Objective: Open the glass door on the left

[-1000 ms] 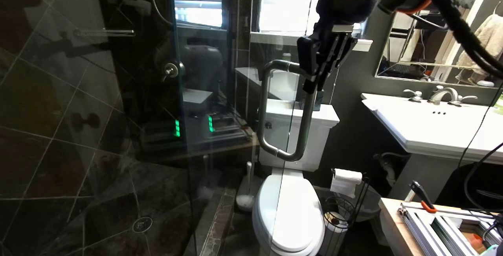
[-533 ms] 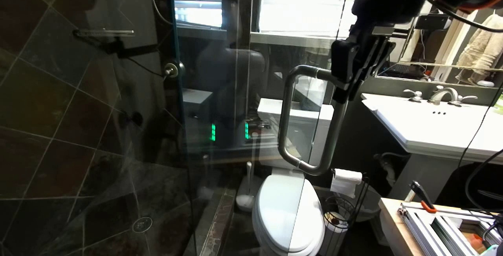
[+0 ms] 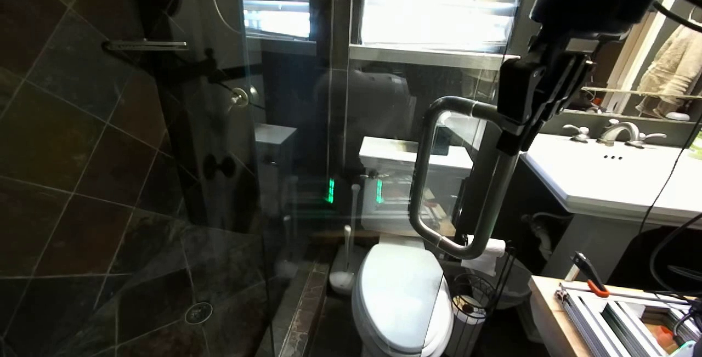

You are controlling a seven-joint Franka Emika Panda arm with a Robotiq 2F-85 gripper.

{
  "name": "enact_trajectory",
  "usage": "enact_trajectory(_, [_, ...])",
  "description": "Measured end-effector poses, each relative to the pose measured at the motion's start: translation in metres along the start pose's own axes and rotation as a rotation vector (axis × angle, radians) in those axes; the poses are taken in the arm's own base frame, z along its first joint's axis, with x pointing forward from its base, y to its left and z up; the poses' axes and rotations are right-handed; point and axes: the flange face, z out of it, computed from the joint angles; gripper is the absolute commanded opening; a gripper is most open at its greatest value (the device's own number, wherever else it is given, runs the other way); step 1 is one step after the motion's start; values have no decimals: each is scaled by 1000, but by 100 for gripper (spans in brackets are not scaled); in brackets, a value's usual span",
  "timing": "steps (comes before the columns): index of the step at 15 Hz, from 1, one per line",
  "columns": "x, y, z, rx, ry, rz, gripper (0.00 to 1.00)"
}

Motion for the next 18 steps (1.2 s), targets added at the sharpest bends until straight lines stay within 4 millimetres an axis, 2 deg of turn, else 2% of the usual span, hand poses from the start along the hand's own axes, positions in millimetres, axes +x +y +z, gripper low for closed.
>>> enact_trajectory(6, [-35,-15,12,50,-95,31,98])
enact_trajectory(11, [-38,-14,10,25,-72,31,100])
enact_trajectory(18, [-5,24,-7,-93,-90,-277,100])
